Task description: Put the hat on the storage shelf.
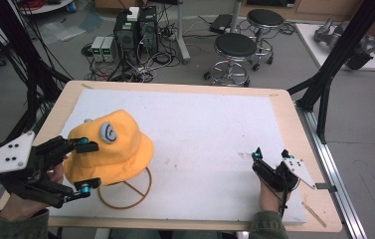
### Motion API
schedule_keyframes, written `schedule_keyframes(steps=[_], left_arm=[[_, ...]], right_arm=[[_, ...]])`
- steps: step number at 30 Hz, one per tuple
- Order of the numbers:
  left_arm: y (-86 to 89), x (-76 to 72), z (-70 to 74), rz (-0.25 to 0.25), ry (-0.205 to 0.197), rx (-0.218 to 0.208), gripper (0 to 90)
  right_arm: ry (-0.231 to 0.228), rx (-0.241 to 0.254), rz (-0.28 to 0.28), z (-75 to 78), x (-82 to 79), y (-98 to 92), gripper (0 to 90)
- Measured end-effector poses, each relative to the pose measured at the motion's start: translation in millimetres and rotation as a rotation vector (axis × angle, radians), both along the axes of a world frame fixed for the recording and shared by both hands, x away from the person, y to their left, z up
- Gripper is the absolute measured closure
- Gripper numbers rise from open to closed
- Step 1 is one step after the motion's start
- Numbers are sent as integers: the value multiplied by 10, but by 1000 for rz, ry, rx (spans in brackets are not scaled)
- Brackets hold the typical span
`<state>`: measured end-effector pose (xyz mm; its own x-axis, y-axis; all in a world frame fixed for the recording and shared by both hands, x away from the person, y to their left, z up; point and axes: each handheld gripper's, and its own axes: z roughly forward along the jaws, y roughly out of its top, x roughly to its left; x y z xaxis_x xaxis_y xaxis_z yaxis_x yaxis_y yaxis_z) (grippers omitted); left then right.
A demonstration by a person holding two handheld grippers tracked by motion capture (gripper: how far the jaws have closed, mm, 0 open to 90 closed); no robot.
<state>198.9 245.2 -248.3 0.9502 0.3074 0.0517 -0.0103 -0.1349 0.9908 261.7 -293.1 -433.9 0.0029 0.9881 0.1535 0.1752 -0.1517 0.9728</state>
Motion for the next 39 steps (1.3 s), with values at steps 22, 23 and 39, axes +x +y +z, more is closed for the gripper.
schedule_keyframes(steps=[22,23,39], left_arm=[[419,118,323,158,-39,-60,202],[442,125,337,164,-38,-61,202],[848,441,389,293,37,-96,216]], right_arm=[[14,-2,13,-13,19,-2,86],[14,3,10,-12,18,-3,86],[17,3,8,-13,21,-11,86]])
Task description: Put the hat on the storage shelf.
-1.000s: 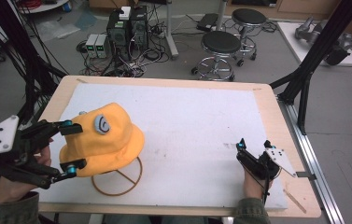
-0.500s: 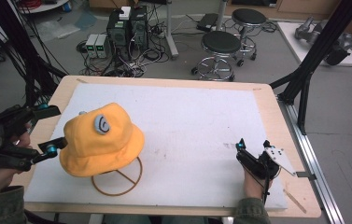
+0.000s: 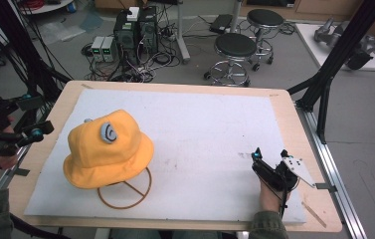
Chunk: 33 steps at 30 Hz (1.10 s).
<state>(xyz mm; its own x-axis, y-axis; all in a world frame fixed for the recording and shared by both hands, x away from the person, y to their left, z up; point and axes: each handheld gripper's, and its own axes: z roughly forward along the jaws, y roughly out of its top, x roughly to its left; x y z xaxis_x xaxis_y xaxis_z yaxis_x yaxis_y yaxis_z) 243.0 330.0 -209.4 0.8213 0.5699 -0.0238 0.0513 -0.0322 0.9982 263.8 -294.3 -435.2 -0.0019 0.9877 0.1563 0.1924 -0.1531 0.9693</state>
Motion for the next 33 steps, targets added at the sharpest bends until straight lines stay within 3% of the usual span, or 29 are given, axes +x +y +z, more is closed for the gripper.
schedule_keyframes(steps=[5,8,18,24,33], left_arm=[[84,105,-98,100,17,-12,216],[97,159,-186,170,26,7,214],[146,277,-429,311,50,1,214],[135,269,-524,432,18,-3,214],[120,184,-598,593,-56,-44,217]], right_arm=[[0,1,-1,-1,2,-1,86],[2,-1,0,-1,3,-1,86],[4,2,0,-1,4,4,86],[0,-1,2,-2,6,8,86],[1,-2,0,0,0,5,86]])
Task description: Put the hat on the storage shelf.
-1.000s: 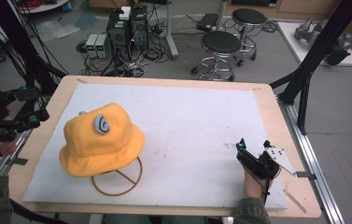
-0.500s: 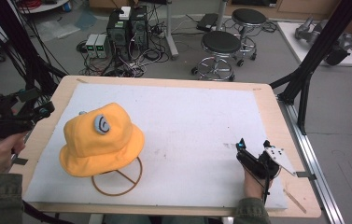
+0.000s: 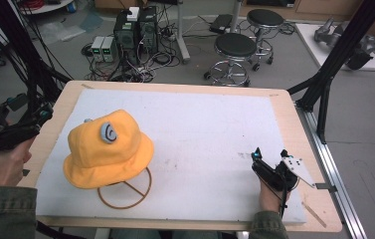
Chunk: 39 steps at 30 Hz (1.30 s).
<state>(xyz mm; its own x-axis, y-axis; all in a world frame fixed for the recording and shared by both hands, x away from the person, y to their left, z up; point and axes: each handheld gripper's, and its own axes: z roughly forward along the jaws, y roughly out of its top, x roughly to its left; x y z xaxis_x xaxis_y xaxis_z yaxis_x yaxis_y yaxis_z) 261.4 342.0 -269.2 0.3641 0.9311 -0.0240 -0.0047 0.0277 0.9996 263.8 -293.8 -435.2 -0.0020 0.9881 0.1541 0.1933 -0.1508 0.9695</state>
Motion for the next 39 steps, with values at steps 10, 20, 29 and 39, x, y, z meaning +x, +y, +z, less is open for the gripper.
schedule_keyframes(steps=[10,20,29,39], left_arm=[[-34,-78,-300,168,-56,4,217],[-60,-124,-702,270,-71,-47,217],[-114,-121,-1074,280,-38,-32,196],[-120,-93,-1162,284,15,-1,188]], right_arm=[[0,-1,-3,1,-2,1,86],[-1,2,-2,0,-2,-1,86],[2,1,0,-2,-3,5,86],[3,-6,1,-4,1,1,86]])
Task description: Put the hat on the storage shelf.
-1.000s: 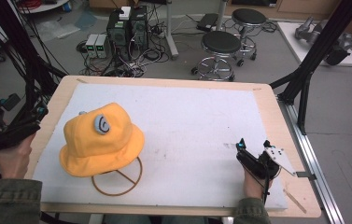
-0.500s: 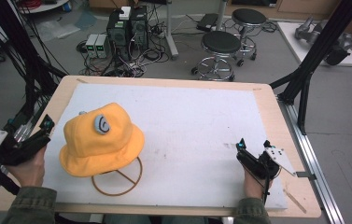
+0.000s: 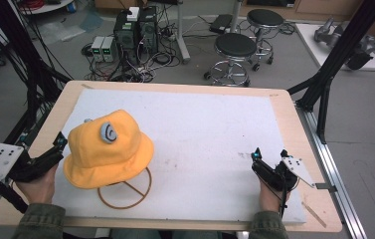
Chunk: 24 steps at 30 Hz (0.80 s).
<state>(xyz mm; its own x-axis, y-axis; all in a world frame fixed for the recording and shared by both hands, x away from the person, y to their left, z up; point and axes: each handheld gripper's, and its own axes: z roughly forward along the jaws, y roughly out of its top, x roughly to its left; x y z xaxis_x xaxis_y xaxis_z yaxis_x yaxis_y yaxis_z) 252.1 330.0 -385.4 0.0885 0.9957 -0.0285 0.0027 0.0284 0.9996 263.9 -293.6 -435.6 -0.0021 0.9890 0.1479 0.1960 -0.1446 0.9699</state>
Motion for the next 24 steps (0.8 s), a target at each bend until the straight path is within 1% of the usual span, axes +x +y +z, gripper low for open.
schedule_keyframes(steps=[2,16,18,21,24], left_arm=[[-6,7,-6,-1,4,-1,184],[6,-8,7,5,-16,-22,183],[4,-7,8,0,-19,-23,182],[-2,0,8,-3,-19,-23,181],[1,6,7,-2,-17,-32,181]], right_arm=[[-1,0,0,0,0,1,86],[-4,4,-1,2,-4,3,86],[-6,2,-1,4,-6,2,86],[-3,5,-2,4,-6,2,86],[-6,5,-2,5,-8,2,86]])
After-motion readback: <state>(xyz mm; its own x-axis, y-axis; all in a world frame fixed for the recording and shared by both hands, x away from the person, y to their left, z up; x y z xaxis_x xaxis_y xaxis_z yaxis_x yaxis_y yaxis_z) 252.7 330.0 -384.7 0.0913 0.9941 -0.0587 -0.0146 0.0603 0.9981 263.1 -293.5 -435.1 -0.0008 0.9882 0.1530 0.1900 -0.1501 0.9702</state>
